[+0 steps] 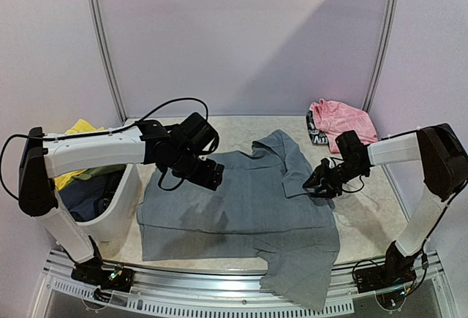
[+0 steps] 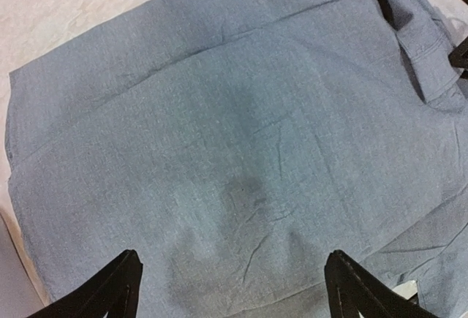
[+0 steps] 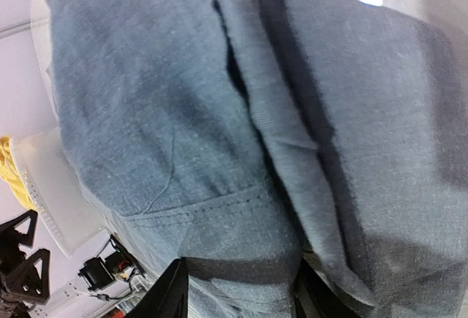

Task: Fold and stack the mixed laundry pile
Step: Smooth out the flattened shirt at the center of the board.

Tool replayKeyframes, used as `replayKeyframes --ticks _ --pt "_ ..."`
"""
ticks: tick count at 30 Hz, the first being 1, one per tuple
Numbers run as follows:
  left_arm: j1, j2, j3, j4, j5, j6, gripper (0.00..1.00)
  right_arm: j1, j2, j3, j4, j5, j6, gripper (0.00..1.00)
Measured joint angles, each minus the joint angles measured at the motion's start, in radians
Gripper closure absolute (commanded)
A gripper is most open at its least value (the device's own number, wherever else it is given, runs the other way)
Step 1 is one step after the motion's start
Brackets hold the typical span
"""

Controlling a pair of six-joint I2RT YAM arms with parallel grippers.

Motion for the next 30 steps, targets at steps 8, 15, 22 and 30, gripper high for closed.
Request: replayKeyframes --ticks 8,15,22,30 --pt "0.0 0.0 0.004 -0.008 -0.003 0.001 0.13 0.0 0.0 0.032 -0.038 -0.012 -0.046 0.95" --pt "0.0 0.0 0.006 -0.008 -0.004 0.0 0.14 0.0 0.0 0.176 -0.163 -0.007 -0.092 1.0" --pt "-0.001 -0.031 0.006 -0.021 -0.03 -0.011 0.15 0.066 0.132 0.793 -0.304 0.025 -0.096 1.0" --pt "-0.002 -0.11 0.008 -0.06 -0.065 -0.014 0.15 0.248 0.557 1.568 0.003 -0.069 -0.051 0.01"
